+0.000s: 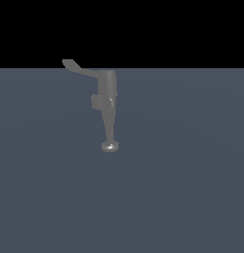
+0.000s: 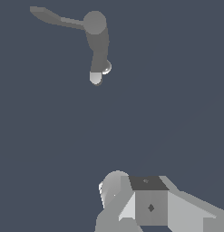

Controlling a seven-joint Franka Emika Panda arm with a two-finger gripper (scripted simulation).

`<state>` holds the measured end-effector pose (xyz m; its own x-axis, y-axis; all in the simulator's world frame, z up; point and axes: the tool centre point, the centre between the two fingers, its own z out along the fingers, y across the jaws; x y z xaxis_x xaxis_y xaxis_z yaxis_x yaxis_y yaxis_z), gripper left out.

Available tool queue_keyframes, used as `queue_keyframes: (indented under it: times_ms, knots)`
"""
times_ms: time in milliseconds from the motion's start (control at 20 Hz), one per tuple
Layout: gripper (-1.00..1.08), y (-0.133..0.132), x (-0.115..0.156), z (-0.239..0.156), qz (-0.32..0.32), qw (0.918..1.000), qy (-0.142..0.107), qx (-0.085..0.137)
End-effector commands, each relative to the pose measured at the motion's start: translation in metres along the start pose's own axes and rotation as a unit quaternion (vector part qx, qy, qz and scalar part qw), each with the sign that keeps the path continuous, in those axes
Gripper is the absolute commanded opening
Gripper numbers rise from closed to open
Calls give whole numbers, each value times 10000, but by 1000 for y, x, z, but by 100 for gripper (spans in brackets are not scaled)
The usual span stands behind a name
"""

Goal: Turn on the faucet by rotating a designated handle.

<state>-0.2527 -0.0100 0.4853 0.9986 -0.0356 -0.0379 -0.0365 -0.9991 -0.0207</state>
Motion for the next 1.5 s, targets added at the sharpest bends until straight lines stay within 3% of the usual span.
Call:
queue_keyframes:
  times_ms: [0,400,850,1450]
  knots:
    - [-100,0,0,0,0,10000,0,0]
    - [-100,-8,3,7,0,9998,-98,197]
    - [-100,-9,8,7,93,9996,-109,243]
    - [-100,-19,44,13,851,9949,-199,496]
